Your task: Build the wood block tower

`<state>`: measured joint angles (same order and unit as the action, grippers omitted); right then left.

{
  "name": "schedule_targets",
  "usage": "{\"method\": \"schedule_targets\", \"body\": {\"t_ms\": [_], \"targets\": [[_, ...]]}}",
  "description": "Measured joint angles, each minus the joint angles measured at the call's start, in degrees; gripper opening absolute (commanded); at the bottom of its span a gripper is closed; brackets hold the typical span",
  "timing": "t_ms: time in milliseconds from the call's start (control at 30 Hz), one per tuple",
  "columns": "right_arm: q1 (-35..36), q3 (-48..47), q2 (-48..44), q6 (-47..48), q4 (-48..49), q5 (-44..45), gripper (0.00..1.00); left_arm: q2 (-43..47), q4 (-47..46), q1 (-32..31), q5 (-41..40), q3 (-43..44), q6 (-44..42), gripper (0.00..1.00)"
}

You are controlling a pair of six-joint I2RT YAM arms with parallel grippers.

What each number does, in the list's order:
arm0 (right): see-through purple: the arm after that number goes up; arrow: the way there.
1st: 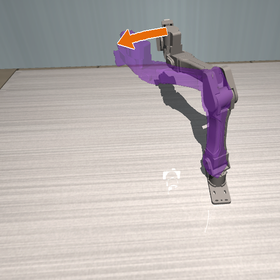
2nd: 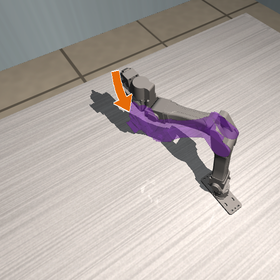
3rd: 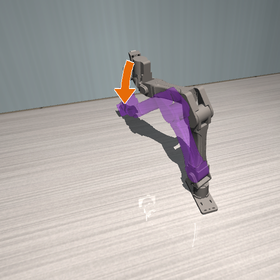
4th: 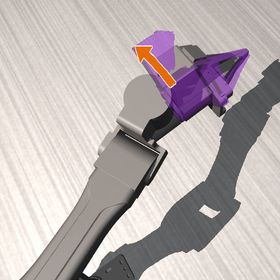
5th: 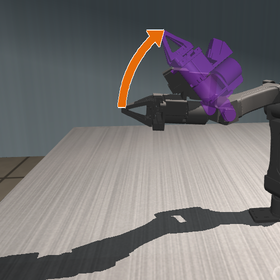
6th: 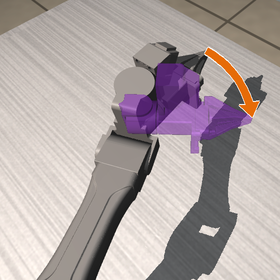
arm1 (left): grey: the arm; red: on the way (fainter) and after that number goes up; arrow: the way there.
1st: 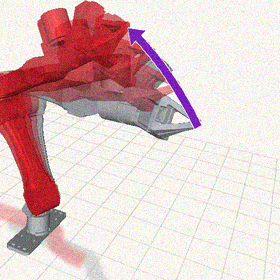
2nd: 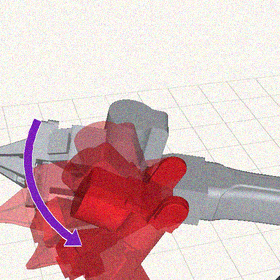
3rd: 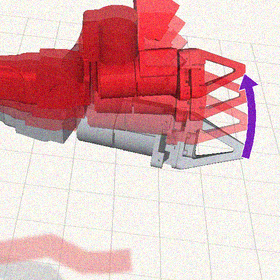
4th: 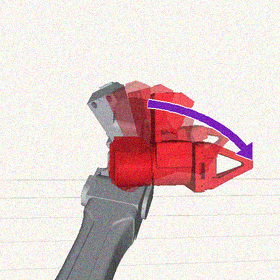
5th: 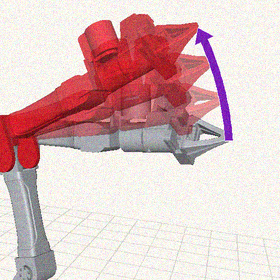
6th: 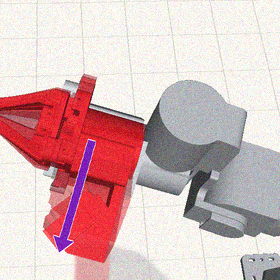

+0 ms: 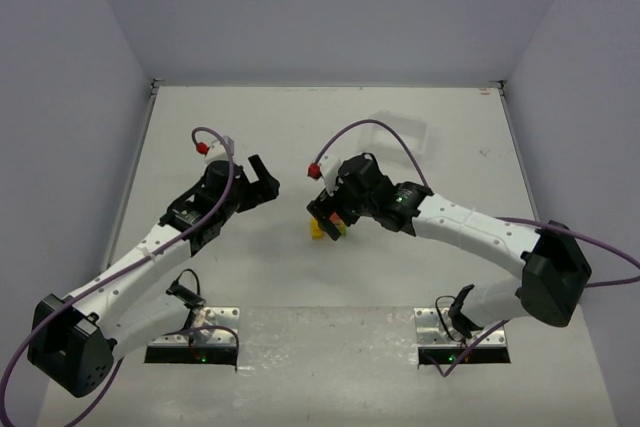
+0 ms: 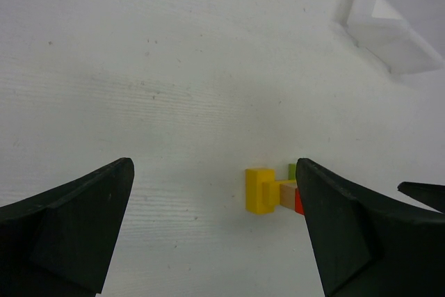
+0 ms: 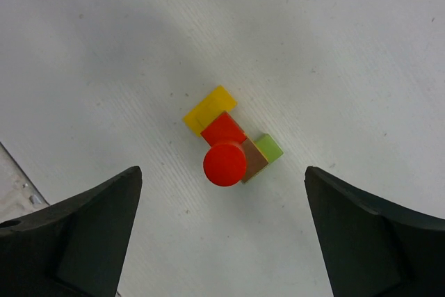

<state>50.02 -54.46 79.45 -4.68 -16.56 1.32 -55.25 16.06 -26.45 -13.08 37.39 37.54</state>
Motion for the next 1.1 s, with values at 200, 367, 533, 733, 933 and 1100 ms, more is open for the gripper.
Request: {"method": "schedule_targets", "body": {"t_ms": [200, 367, 533, 733, 933, 1100], "targets": [[0.0, -0.4, -7.8, -3.2, -1.0, 0.7, 0.99, 0.5, 0.1, 0.3, -0.5, 0.0, 0.0, 1.00], [-2.3, -0.5, -13.9, -8.6, -3.1, 6.6, 0.99, 0.8, 0.1, 0.4, -1.4, -0.1, 0.0, 1.00], [-19.2, 5.5, -21.4, -17.4, -4.2, 9.3, 0.99, 1.4, 0.1, 1.0, -3.8, -1.4, 0.4, 1.00], [-26.7, 19.5, -25.4, -25.9, -8.6, 14.3, 0.99, 2.9, 1.5, 1.9, -7.0, -3.0, 1.9, 1.00], [-26.8, 26.0, -32.2, -31.4, -10.3, 18.2, 0.99, 7.5, 4.7, 2.0, -9.4, -5.1, 3.9, 1.00], [-26.8, 27.4, -35.1, -34.7, -10.2, 21.1, 0.99, 9.9, 6.8, 2.1, -10.9, -6.4, 5.0, 1.00]]}}
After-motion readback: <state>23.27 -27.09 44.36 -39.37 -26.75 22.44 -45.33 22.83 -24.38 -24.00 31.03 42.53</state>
